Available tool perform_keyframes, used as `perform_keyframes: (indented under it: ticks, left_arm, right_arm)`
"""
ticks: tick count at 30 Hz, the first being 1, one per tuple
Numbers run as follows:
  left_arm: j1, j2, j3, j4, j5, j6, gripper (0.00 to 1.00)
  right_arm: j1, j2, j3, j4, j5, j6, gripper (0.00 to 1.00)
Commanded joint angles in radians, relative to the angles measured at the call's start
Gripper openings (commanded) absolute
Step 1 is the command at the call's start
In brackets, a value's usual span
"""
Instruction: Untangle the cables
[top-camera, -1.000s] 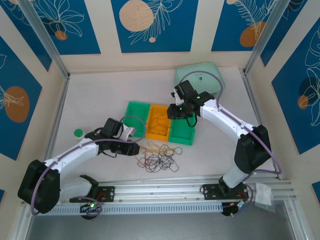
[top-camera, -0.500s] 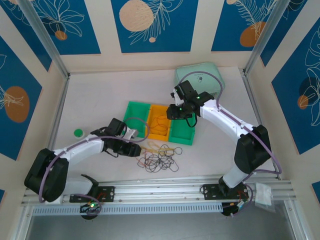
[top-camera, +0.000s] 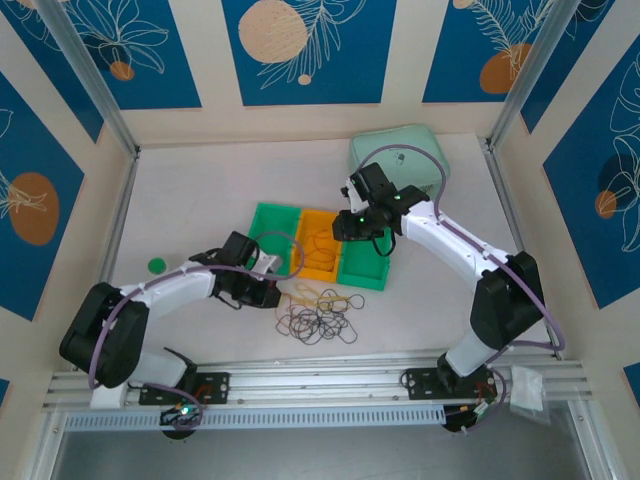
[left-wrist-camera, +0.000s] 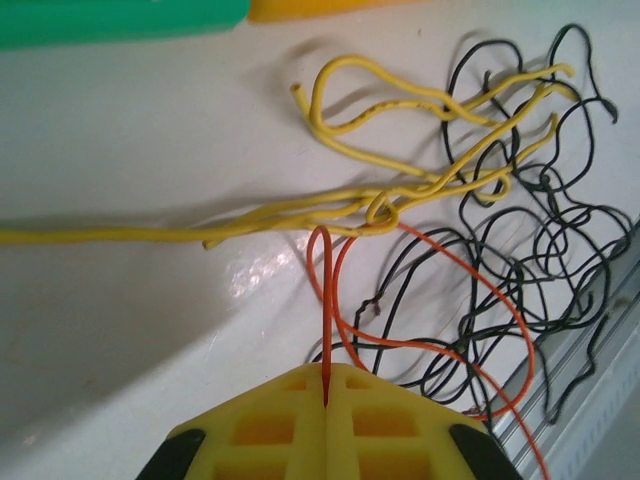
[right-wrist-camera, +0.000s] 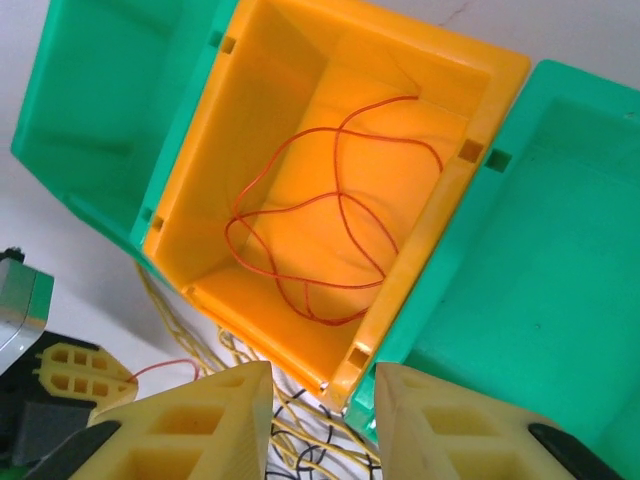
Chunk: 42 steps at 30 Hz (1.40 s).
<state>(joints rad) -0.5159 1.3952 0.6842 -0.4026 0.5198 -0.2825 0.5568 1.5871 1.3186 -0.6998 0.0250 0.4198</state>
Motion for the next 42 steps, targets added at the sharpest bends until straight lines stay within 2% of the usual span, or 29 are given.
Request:
perform_keyframes:
  ticks: [1, 6, 10, 16, 25, 36, 42]
  left_arm:
    - [-0.008, -0.042, 0.063, -0.074, 0.014, 0.014, 0.00]
    - [-0.009, -0.107, 0.158, -0.165, 0.043, 0.023, 0.00]
    - [-0.009, -0.137, 0.232, -0.240, 0.066, 0.036, 0.00]
    - [-0.010, -0.187, 0.304, -0.313, 0.077, 0.033, 0.00]
    - [-0.010, -0.251, 0.352, -0.335, 0.097, -0.013, 0.00]
    - [-0.009, -0.285, 0.468, -0.422, 0.085, -0.034, 0.00]
    - [-0.010, -0.299, 0.531, -0.424, 0.128, -0.071, 0.00]
  right_arm:
    - [0.030, -0.050, -0.029, 0.006, -0.109, -0.023, 0.31]
    - [0.101, -0.092, -0.112, 0.088, -0.421, -0.064, 0.31]
    - [0.143, -0.095, -0.182, 0.173, -0.549, 0.001, 0.29]
    - [0.184, -0.058, -0.252, 0.262, -0.566, 0.084, 0.28]
    - [0.216, 0.030, -0.256, 0.286, -0.581, 0.100, 0.28]
    - [0.200, 0.105, -0.278, 0.257, -0.533, 0.118, 0.28]
    - [0.198, 0.139, -0.281, 0.257, -0.524, 0.122, 0.28]
